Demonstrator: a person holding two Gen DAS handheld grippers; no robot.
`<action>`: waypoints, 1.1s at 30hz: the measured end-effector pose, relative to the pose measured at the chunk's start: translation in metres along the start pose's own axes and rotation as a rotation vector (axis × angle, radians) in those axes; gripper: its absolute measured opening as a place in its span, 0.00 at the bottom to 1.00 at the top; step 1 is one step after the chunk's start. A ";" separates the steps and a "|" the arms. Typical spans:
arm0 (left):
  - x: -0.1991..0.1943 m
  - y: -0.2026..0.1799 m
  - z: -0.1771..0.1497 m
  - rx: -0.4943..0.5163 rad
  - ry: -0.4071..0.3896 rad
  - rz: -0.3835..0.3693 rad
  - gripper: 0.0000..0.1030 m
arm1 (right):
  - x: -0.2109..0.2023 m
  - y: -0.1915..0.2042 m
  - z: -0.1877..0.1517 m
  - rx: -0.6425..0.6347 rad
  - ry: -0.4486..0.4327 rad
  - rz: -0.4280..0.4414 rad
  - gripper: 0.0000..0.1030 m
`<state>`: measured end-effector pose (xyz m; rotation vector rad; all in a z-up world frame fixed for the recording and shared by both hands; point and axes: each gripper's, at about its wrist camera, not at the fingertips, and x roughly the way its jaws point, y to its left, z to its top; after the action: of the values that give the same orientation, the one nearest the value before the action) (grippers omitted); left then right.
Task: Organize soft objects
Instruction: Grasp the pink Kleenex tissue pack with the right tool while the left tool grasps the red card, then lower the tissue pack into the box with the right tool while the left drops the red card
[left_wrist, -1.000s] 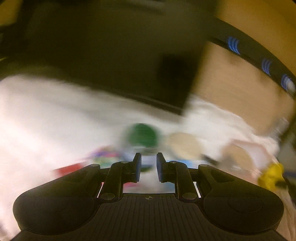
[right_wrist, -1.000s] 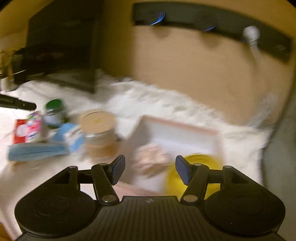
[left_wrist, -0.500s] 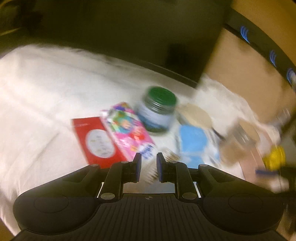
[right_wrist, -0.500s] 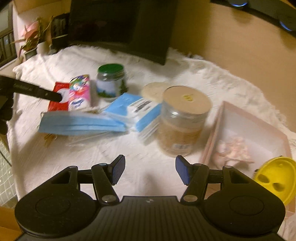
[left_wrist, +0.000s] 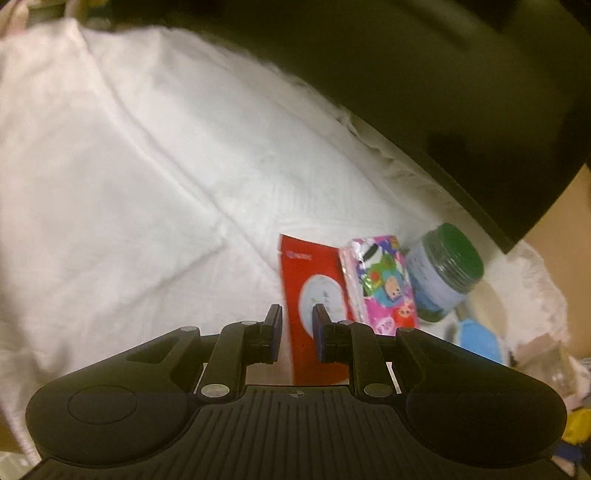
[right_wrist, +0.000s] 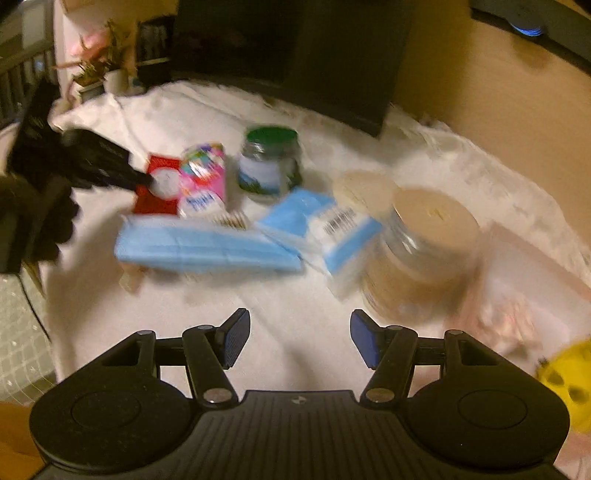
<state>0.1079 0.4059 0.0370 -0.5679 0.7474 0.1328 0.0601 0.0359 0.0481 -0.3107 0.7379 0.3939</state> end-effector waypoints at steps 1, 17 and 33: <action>0.002 0.001 0.000 -0.005 0.009 -0.026 0.20 | 0.001 0.003 0.006 -0.007 -0.009 0.004 0.59; 0.034 0.025 0.002 -0.053 0.091 -0.346 0.08 | 0.073 0.041 0.091 -0.038 -0.001 0.141 0.59; -0.020 0.050 0.032 -0.084 -0.026 -0.378 0.08 | 0.145 0.085 0.137 -0.123 0.130 0.210 0.40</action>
<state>0.0972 0.4670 0.0475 -0.7760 0.6002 -0.1786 0.1998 0.2008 0.0310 -0.3784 0.8788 0.6238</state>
